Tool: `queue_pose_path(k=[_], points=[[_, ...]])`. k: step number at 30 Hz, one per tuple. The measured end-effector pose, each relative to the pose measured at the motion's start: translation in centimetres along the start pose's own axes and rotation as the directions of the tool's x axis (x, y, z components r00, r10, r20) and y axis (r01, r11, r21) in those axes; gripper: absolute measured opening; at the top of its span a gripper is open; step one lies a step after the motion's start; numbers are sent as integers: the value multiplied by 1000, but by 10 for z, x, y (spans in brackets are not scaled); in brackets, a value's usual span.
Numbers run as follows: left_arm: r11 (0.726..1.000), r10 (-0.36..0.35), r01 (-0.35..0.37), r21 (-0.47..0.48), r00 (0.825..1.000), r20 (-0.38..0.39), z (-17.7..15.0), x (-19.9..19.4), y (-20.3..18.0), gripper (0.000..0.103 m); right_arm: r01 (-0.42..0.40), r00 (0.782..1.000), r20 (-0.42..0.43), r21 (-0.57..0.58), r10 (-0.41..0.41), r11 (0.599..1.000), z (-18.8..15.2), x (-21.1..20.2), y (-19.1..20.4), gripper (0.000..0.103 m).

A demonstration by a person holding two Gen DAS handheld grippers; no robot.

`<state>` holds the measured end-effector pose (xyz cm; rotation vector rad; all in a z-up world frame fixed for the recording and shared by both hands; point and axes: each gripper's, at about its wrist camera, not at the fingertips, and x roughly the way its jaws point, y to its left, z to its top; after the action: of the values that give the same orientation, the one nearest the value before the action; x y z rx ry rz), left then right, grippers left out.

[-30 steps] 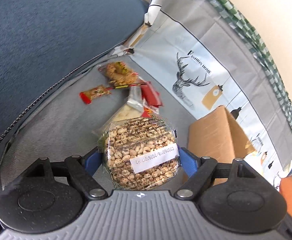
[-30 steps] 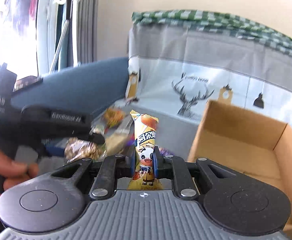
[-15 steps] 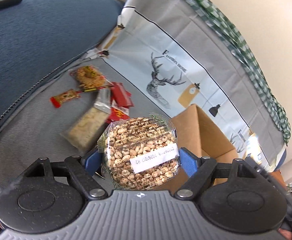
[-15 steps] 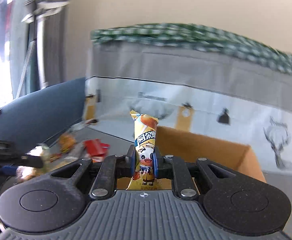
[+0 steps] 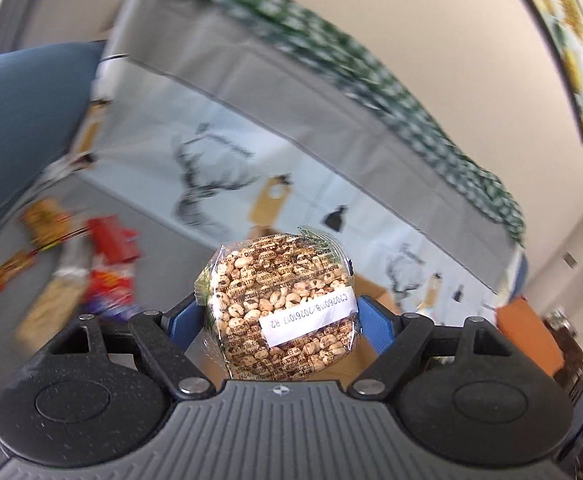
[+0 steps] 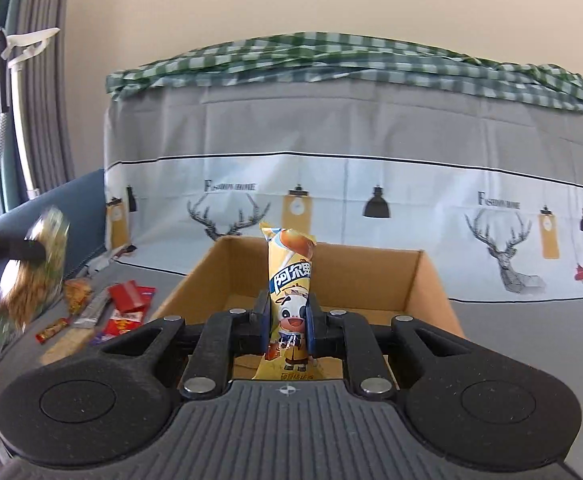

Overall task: Organize snacks
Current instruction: 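Lift both held snacks and carry them over the cardboard box, then lower the wafer stick into the box with right gripper while left gripper drops the nut tub in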

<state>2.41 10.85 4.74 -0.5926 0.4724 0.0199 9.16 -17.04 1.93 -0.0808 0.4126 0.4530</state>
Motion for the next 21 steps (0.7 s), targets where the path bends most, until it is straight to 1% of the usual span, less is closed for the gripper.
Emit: queue_pose_path(k=[5,7,9,10,11,12,13,14,17,21], points=[[997,-59,60,53,998,-11,9,35,-33,85,47,999,-3,14,-47,999,-4,-5,-18,17],[994,-82,83,75,997,-13,3,43,-39,85,67,998,-7,19,-67,998,-6,-6,-24,17],[988,-103,104,110,995,-15,-12,48,-40,85,82,997,-8,23,-82,996,-8,-7,-29,17],[986,-97,100,131,995,-25,-21,51,-40,85,89,996,-9,24,-89,996,-8,-7,-32,17],[987,-74,80,136,996,-49,-29,56,-40,85,95,995,-11,24,-95,995,-10,-7,-33,17],[989,-68,76,123,995,-72,-34,62,-37,85,100,995,-14,23,-100,995,-11,-6,-35,17],[990,-80,89,107,993,-87,-37,66,-36,85,106,994,-18,20,-105,994,-11,-5,-36,17],[990,-85,95,105,992,-93,-38,70,-37,85,110,994,-19,17,-110,994,-12,-5,-37,17],[985,-93,104,138,992,-84,-37,73,-42,85,122,992,-17,17,-121,992,-12,-3,-40,17],[984,-109,121,127,989,-98,-36,76,-41,85,136,990,-27,29,-135,990,-12,2,-44,17]])
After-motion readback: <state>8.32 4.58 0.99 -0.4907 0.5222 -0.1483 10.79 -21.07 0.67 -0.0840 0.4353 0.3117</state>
